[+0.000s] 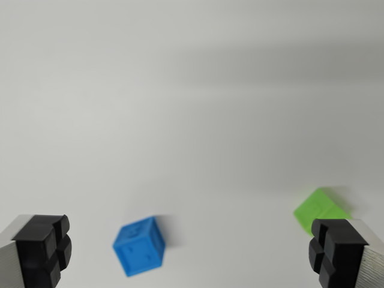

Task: Stack cube

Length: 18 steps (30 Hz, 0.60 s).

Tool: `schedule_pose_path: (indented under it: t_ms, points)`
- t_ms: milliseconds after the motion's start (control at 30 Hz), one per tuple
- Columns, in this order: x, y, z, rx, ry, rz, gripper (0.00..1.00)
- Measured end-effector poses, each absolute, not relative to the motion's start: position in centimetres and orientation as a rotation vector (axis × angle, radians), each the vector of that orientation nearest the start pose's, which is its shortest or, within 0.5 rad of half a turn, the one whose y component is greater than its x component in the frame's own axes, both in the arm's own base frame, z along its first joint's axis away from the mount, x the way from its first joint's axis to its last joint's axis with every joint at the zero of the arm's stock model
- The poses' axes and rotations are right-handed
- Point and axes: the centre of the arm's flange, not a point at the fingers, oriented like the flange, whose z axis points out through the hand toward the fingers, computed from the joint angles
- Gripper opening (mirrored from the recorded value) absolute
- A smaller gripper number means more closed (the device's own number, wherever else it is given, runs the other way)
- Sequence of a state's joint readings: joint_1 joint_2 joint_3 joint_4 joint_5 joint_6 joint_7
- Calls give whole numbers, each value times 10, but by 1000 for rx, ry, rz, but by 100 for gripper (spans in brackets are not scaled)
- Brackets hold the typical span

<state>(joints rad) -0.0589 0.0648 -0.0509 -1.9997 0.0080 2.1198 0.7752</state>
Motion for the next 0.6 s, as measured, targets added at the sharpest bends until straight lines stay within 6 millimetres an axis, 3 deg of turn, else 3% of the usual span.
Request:
schedule_pose_path:
  t_ms: [600]
  points:
    - [555,-80,408,-2876,1220,-71,100]
